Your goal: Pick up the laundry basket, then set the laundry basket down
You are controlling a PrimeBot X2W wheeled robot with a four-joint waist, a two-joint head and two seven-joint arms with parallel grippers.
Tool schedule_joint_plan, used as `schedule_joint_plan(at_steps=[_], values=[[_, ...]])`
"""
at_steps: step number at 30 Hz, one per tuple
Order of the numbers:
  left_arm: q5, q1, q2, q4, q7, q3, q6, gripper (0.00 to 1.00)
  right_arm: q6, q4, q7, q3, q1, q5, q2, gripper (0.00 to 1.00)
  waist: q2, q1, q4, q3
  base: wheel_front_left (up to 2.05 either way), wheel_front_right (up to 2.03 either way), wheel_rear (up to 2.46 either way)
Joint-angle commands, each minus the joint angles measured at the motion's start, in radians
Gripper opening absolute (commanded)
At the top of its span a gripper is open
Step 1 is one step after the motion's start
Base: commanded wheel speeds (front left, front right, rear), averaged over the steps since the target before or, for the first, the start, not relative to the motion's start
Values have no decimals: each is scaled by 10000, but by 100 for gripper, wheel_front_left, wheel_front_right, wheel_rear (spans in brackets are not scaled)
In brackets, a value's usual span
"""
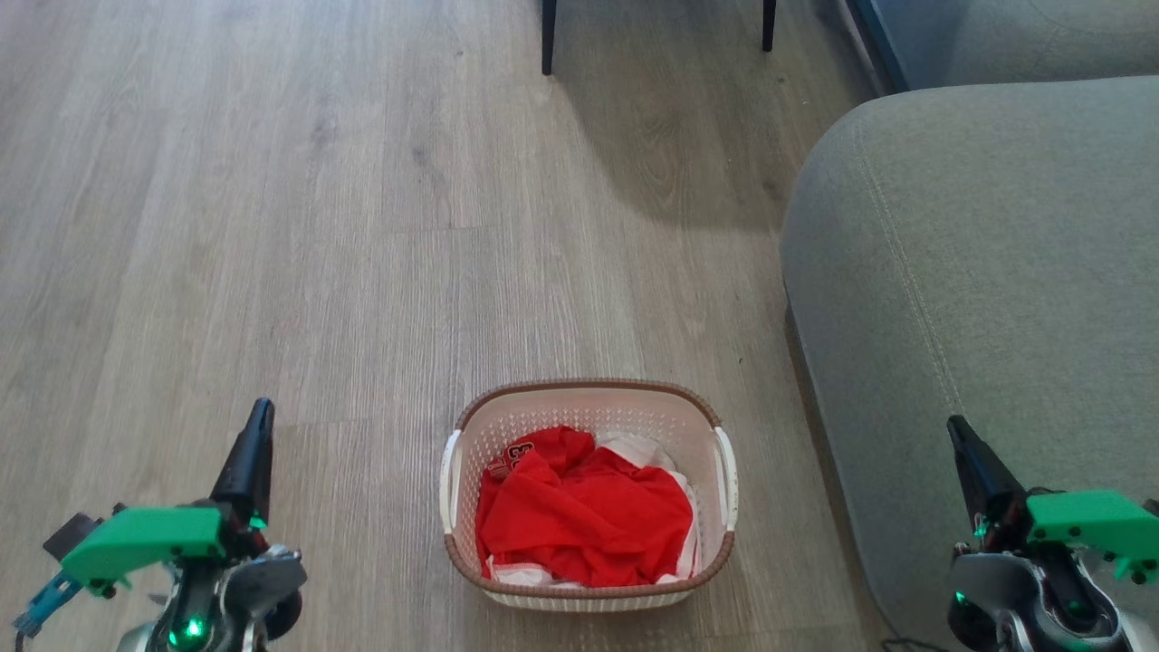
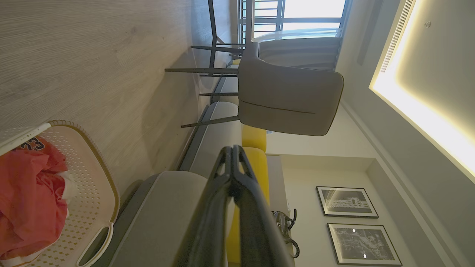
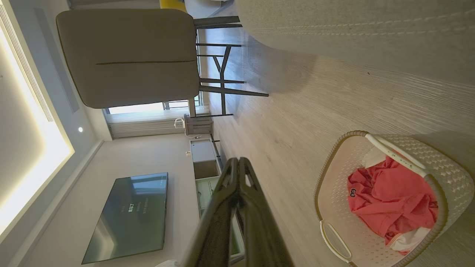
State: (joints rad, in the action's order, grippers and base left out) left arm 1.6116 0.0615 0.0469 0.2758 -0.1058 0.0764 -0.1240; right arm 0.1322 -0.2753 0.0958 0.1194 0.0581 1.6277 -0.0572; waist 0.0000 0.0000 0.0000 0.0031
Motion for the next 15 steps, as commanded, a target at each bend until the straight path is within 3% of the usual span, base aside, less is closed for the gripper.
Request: schedule_joint_plan(at_steps=[1,15], values=[[-21,464,48,-307,-66,363,-67,0,-15,311,76,-178,486,-90,-22,0,0,0,0,0,0,0,0],[-25,465,45,-307,-70,368,-67,0,-15,310,95,-154,488,-109,-5,0,0,0,0,0,0,0,0]])
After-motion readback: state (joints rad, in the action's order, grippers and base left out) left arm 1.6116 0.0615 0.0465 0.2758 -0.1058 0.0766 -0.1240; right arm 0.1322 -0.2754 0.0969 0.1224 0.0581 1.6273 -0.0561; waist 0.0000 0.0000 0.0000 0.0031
